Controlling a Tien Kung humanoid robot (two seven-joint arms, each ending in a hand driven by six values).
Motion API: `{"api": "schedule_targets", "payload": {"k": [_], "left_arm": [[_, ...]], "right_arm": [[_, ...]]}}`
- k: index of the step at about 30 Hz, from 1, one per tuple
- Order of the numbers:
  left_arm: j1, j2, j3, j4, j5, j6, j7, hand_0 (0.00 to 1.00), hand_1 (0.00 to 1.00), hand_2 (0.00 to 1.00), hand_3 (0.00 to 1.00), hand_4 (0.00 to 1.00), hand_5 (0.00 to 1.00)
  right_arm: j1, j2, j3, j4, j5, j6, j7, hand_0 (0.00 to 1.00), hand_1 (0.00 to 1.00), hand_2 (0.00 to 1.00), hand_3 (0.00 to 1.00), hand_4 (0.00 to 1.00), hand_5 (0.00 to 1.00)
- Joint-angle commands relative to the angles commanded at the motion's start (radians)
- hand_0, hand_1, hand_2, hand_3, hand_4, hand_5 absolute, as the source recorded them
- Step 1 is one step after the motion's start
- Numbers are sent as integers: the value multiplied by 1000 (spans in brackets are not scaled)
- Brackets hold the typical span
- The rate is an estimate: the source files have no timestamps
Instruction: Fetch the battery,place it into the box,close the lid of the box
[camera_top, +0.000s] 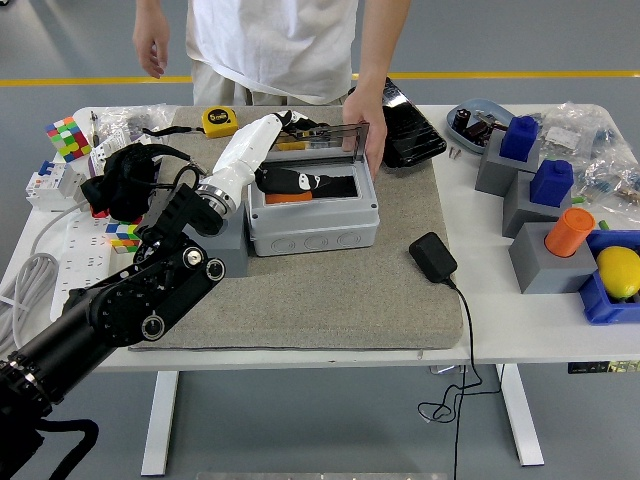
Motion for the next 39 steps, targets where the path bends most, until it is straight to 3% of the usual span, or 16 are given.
{"api": "schedule_targets", "payload": {"k": [17, 28, 33, 39], "left_arm": [[93, 38, 77, -150, -10, 4, 6, 727, 706, 698, 728, 998, 296], [133, 65, 113, -192, -17, 4, 9, 724, 705, 698, 727, 998, 295], [146, 74, 88, -218, -22, 4, 4, 724, 704, 697, 724, 998, 299], [178, 75, 10, -260, -23, 2, -3, 723, 699, 696, 721, 998, 298]], "right_arm": [[-3, 1, -3, 0, -1, 0, 0, 546, 599, 583, 540, 912, 474], [-7, 3, 1, 1, -3, 0, 2, 546, 597, 582, 540, 911, 473], [-7, 3, 3, 1, -3, 0, 2, 546, 598, 583, 540, 911, 473], [-4, 3, 4, 1, -3, -1, 2, 546, 598, 583, 540, 911, 473]]}}
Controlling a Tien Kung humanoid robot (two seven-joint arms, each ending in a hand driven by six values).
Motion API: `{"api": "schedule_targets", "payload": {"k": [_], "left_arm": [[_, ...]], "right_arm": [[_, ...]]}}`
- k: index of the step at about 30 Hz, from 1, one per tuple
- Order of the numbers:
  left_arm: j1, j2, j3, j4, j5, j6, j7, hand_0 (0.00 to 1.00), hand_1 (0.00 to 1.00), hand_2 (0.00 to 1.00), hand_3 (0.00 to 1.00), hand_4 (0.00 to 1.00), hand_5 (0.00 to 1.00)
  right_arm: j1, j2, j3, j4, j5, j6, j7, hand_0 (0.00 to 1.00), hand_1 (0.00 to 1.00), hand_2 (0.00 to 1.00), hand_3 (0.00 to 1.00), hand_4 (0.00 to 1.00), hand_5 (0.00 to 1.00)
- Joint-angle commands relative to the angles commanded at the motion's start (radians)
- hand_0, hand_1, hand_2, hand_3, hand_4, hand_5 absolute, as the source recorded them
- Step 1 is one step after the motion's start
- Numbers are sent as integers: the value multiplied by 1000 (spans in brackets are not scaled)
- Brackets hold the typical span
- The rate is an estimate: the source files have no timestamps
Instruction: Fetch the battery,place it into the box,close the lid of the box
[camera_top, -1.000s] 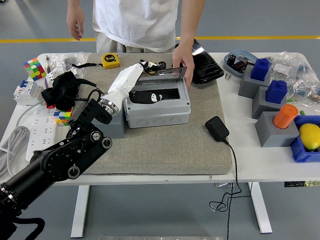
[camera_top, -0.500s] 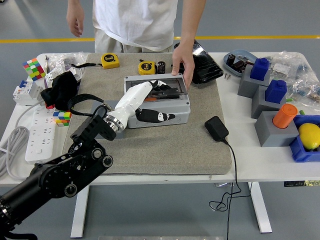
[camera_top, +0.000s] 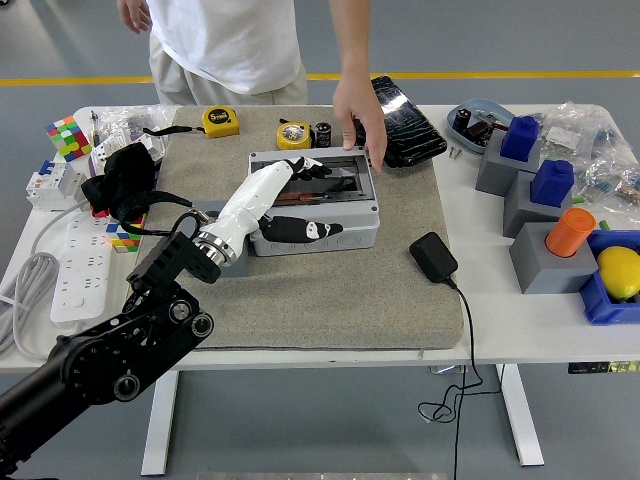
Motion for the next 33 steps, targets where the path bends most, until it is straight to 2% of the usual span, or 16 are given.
{"api": "schedule_targets", "payload": {"k": [9, 13, 14, 16, 18, 22, 25, 26, 33], "left_arm": [[80, 0, -215, -44, -1, -1, -18, 719, 697, 695, 720, 998, 300], [108, 7, -316, -49, -57, -5, -36, 719, 697, 695, 720, 998, 300], [115, 8, -337, -49, -81, -4, -49, 722, 695, 682, 689, 998, 296], [132, 11, -375, -50, -138, 4, -85, 722, 695, 682, 689, 998, 296], [148, 13, -406, -52, -185, 11, -111, 722, 695, 682, 689, 998, 296], [171, 18, -444, -54, -222, 11, -123, 722, 691, 676, 674, 998, 305], [179, 20, -463, -50, -232, 0, -116, 722, 691, 676, 674, 998, 305], [181, 20, -471, -48, -234, -9, -109, 699, 682, 662, 708, 998, 307], [192, 13, -528, -54, -247, -21, -100, 700, 682, 659, 698, 998, 306]], "right_arm": [[1, -2, -3, -3, 5, 0, 0, 546, 598, 583, 540, 911, 473], [2, -4, -3, -3, 6, 1, 0, 546, 598, 583, 540, 911, 473], [2, -4, -3, -4, 6, 1, 0, 545, 597, 583, 541, 911, 473], [3, -5, -1, -4, 7, 1, 0, 545, 597, 583, 541, 911, 473], [3, -5, -1, -5, 8, 2, -1, 545, 597, 583, 541, 911, 473], [7, -6, -2, -6, 9, 2, -1, 545, 598, 584, 541, 912, 474], [10, -7, -3, -7, 8, 2, -1, 545, 598, 584, 541, 912, 474], [11, -8, -3, -7, 8, 2, -1, 545, 598, 584, 541, 912, 474], [14, -13, -4, -5, 8, 2, -1, 545, 598, 584, 541, 913, 473]]}}
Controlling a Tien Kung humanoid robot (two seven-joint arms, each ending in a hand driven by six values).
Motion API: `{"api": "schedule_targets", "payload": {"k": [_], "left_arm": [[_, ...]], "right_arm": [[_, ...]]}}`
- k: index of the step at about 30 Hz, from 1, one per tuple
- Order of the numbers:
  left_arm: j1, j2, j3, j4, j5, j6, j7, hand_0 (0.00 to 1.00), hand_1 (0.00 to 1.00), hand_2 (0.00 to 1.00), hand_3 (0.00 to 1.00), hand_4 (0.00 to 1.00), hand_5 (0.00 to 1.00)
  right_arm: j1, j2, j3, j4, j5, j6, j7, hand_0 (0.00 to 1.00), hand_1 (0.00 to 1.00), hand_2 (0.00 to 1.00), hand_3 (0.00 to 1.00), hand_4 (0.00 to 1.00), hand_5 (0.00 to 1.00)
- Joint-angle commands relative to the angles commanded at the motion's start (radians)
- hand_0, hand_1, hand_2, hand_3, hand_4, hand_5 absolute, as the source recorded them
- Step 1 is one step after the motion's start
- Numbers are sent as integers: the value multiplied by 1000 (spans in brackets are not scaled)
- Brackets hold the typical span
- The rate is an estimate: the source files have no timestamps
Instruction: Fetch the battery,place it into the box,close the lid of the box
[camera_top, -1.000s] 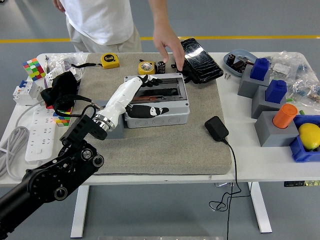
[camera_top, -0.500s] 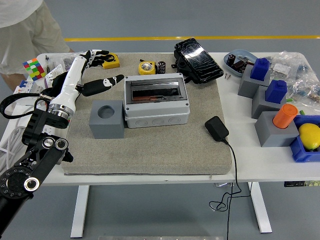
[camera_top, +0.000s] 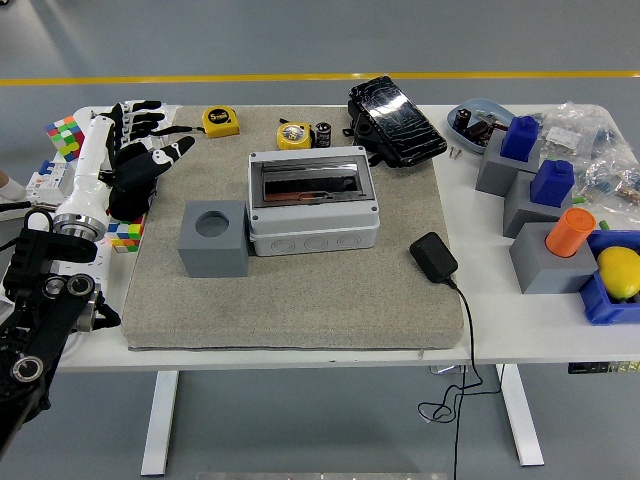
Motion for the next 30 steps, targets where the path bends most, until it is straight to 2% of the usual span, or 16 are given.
{"api": "schedule_targets", "payload": {"k": [7, 19, 30], "left_arm": [[4, -1, -40, -14, -6, -5, 0, 701, 681, 658, 698, 998, 308], [15, -1, -62, -20, 1, -28, 18, 708, 686, 661, 693, 997, 300], [39, 10, -76, -27, 0, -39, 21, 714, 681, 647, 678, 969, 285]], "right_arm": [[2, -3, 3, 0, 0, 2, -1, 545, 598, 584, 542, 914, 472], [-10, -1, 25, -1, -7, -4, 10, 545, 597, 582, 541, 914, 474], [-11, 20, 46, -3, -14, -6, 9, 544, 597, 581, 540, 914, 474]]}}
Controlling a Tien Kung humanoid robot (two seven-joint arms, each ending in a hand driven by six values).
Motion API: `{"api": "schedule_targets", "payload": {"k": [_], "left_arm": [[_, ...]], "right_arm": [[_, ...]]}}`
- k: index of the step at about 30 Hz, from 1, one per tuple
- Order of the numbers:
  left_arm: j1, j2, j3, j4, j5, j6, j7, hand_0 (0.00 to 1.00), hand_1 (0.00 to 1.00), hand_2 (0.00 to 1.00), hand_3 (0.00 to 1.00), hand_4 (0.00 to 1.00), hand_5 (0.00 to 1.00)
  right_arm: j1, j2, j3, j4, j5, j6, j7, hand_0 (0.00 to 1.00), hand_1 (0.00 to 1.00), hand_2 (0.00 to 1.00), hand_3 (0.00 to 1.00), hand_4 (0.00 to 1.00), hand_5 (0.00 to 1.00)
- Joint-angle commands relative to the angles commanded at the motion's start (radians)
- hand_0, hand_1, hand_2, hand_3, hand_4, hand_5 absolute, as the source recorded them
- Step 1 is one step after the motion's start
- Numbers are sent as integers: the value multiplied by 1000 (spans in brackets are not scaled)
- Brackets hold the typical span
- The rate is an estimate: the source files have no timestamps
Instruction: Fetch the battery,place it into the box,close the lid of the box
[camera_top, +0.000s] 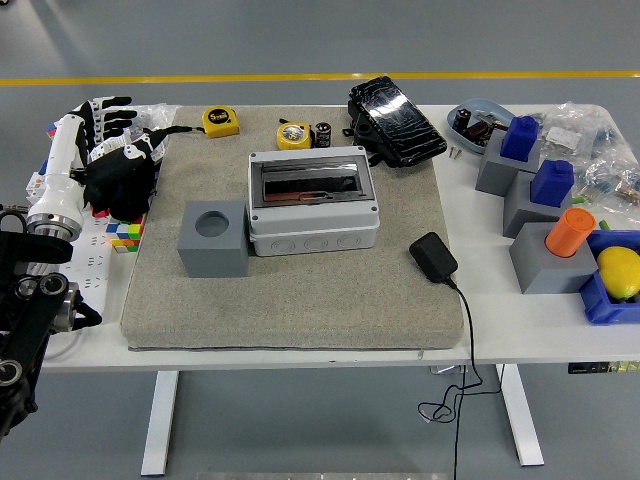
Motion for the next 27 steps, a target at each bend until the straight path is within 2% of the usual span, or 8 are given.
{"api": "schedule_targets", "payload": {"k": [8, 27], "left_arm": [[32, 16, 23, 6, 1, -1, 1, 715, 680, 644, 675, 966, 286], [118, 25, -14, -21, 23, -19, 21, 715, 681, 647, 671, 957, 290]], "right_arm": [[-9, 27, 15, -9, 2, -2, -2, 544, 597, 582, 539, 914, 475], [-11, 69, -31, -45, 61, -2, -14, 544, 599, 584, 540, 915, 479]]}}
